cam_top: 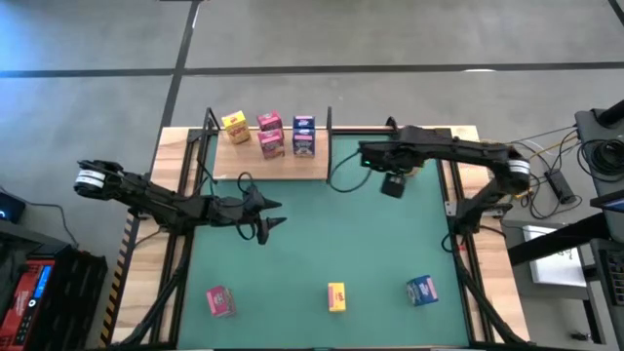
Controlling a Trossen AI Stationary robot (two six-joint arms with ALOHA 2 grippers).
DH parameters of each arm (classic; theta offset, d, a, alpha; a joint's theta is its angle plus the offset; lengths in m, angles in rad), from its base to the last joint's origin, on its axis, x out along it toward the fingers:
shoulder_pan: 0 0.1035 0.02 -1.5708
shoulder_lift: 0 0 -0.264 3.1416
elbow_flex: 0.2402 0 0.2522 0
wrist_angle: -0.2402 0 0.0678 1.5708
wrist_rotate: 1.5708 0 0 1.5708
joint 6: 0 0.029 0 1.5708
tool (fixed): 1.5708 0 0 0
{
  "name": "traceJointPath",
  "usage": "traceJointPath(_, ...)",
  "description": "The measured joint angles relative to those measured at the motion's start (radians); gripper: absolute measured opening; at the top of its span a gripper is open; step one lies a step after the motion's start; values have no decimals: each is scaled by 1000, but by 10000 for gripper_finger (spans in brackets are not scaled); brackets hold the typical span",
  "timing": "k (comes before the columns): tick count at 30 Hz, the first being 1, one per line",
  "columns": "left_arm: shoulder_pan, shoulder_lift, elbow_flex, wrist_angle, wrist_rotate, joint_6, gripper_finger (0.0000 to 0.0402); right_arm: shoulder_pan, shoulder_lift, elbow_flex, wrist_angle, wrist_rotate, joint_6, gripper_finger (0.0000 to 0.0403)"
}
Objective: Stack cereal on shelf
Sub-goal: Put the top yellow cereal box on the shelf aligned with the other yellow cereal box
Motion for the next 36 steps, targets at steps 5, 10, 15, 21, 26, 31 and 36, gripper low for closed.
traceJointPath(5, 2, 0, 0, 16, 0, 5, 227, -30, -125, -171, 85, 22, -212, 247)
traceJointPath(10, 20, 0, 0, 20, -3, 37, 227, -60, -199, -301, 253, 59, -499, 247)
traceJointPath(15, 44, 0, 0, 25, -4, 41, 227, -113, -223, -411, 439, 94, -627, 247)
traceJointPath(21, 56, 0, 0, 24, -4, 61, 227, -164, -208, -473, 480, 206, -711, 247)
traceJointPath(26, 56, 0, 0, 24, -4, 81, 227, -197, -198, -487, 510, 206, -767, 247)
traceJointPath(31, 57, 0, 0, 24, -8, 82, 227, -236, -198, -489, 551, 204, -798, 247)
traceJointPath(36, 57, -1, 0, 28, -8, 82, 227, -276, -198, -487, 550, 177, -805, 247)
